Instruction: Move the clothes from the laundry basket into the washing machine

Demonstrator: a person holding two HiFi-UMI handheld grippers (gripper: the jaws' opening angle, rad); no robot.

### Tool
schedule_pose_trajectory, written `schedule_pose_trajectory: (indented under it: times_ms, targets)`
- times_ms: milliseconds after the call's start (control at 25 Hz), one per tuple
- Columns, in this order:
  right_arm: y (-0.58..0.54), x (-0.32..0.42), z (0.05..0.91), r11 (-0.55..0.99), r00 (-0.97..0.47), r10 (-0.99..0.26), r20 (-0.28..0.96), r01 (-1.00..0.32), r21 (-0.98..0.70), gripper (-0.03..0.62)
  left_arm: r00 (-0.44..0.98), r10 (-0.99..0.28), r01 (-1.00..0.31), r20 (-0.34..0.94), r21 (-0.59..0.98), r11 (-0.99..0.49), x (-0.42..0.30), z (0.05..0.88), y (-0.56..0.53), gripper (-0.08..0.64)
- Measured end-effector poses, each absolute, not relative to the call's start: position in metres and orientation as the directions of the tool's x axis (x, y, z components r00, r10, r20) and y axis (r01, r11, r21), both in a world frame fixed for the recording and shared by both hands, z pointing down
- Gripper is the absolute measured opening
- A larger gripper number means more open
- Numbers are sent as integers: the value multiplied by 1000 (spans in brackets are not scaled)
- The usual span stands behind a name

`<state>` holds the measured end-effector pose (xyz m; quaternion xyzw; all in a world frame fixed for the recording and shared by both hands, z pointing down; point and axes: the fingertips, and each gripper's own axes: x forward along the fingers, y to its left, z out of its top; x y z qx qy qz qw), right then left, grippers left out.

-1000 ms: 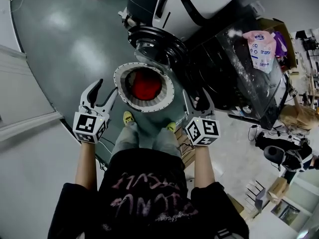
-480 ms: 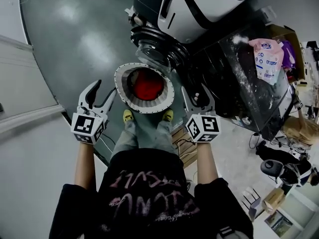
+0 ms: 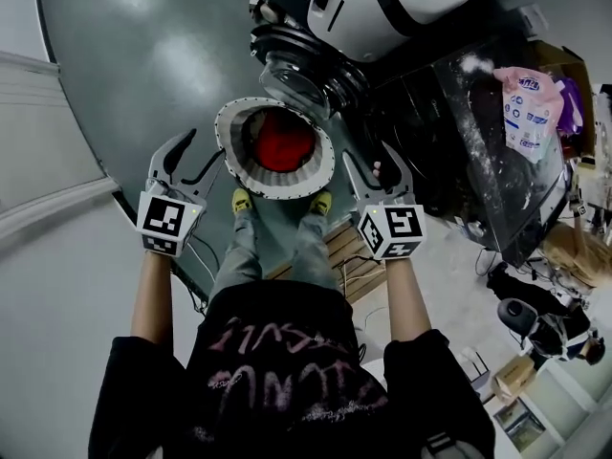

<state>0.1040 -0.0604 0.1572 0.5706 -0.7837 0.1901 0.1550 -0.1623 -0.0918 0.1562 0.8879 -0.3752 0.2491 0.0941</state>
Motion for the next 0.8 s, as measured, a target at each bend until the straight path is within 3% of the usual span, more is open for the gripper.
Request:
schedule_pose_trajectory:
  times_ms: [360, 800]
  targets:
    - [-64, 81, 206, 455, -406, -730, 549, -889, -52, 272, 602, -552, -629, 578, -83, -773, -156, 199, -99, 245]
    - [-65, 62, 271, 651, -488, -571, 660, -759, 1, 272, 575, -403, -424, 712, -162, -891, -143, 264, -88, 247]
